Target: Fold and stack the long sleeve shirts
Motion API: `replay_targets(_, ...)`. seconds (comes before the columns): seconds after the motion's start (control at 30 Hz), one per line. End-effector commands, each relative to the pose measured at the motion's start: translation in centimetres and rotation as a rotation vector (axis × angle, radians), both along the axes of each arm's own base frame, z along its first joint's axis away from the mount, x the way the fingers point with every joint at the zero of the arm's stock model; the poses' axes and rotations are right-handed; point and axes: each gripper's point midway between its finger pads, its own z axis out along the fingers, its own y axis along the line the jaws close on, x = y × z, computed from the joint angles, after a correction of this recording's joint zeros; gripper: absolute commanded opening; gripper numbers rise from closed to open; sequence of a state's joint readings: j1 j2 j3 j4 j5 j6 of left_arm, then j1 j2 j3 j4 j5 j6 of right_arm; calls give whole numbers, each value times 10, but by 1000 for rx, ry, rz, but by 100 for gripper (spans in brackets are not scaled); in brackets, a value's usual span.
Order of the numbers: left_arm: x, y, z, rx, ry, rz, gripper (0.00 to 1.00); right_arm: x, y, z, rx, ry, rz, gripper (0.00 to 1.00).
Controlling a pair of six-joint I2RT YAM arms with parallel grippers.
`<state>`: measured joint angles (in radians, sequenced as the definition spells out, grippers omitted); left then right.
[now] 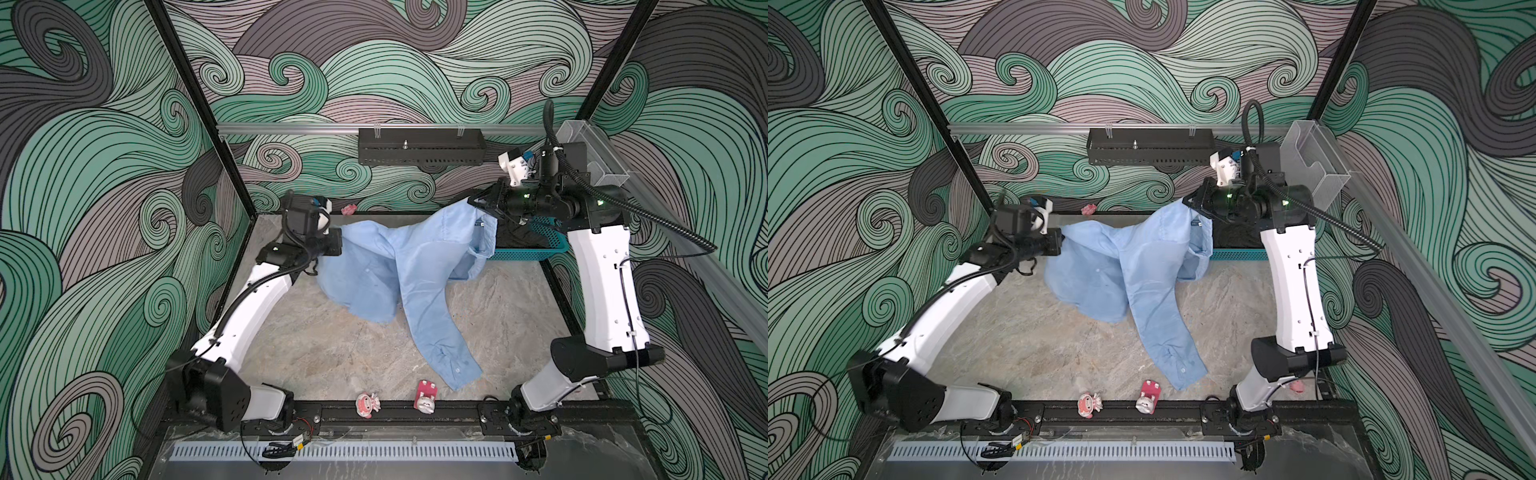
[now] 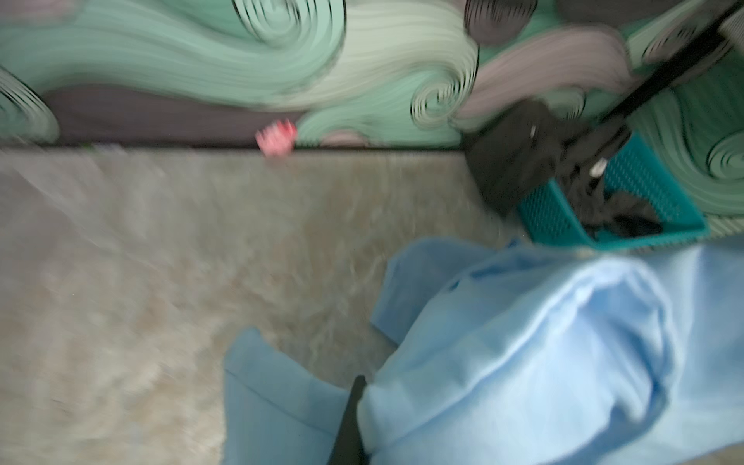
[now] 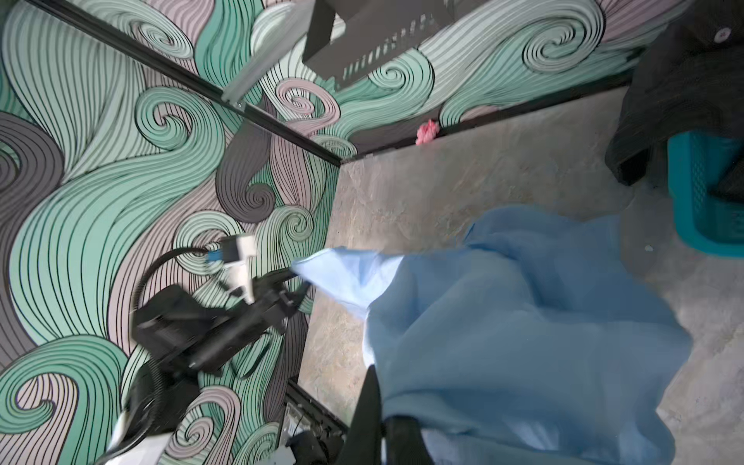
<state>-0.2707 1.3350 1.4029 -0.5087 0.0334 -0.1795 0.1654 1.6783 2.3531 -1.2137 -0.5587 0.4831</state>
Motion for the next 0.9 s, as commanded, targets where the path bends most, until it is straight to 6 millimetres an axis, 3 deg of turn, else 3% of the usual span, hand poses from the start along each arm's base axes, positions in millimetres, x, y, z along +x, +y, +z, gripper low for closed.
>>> replay_targets(0.0,-12,38,50,225,-91,70,0,-2,-3,-2,-14,31,-10,0)
replay_targets(0.07,-17,40,47,255,-79,62,0,0,-3,-17,-35,74,-5,0)
replay_targets(0.13,-23,42,29,258,-52,63,0,1,-4,-45,-75,138,1,0)
replay_targets(0.23,-35,50,-26,264,52,96,0,0,-10,-88,-145,234,-3,0)
replay_targets(0.37,-67,75,-99,277,239,227,0,-16,-20,-152,-228,387,2,0)
replay_targets(0.5,-107,106,-149,310,452,426,0,-36,-35,-208,-320,502,-17,1)
replay_targets(0.57,-124,107,-174,308,550,445,0,-44,-40,-238,-352,562,-27,3)
replay_targets(0.63,-134,102,-194,281,630,441,5,-47,-39,-254,-349,586,-25,8)
replay_targets(0.7,-142,93,-208,240,685,420,14,-49,-39,-259,-357,583,-30,29)
replay_targets(0.77,-144,85,-213,188,688,400,21,-55,-34,-253,-378,544,-31,48)
replay_targets(0.87,-140,79,-213,159,649,363,18,-70,-33,-237,-446,458,-56,62)
